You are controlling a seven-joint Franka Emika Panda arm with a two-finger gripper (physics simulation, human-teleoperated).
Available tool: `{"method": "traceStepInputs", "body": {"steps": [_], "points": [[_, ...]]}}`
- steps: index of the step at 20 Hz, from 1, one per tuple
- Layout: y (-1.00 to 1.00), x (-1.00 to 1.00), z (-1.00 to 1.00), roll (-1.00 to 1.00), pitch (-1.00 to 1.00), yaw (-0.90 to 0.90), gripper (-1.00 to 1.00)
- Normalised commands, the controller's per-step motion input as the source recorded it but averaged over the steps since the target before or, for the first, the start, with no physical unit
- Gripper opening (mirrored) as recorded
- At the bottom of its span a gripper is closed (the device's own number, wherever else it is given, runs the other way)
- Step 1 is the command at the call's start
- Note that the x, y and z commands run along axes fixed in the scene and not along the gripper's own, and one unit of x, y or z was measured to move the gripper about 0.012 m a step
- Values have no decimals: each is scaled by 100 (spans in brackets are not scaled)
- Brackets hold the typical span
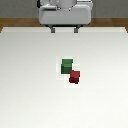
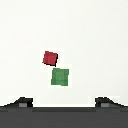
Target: Place the red cube on top of the green cube.
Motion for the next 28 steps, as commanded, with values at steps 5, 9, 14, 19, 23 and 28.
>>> {"method": "traceStepInputs", "body": {"steps": [5, 9, 14, 19, 23, 28], "points": [[0, 40, 0, 0, 0, 0, 100], [0, 25, 0, 0, 0, 0, 100], [40, 20, 0, 0, 0, 0, 100], [40, 0, 0, 0, 0, 0, 100], [0, 0, -25, 0, 0, 0, 100], [0, 0, -60, 0, 0, 0, 100]]}}
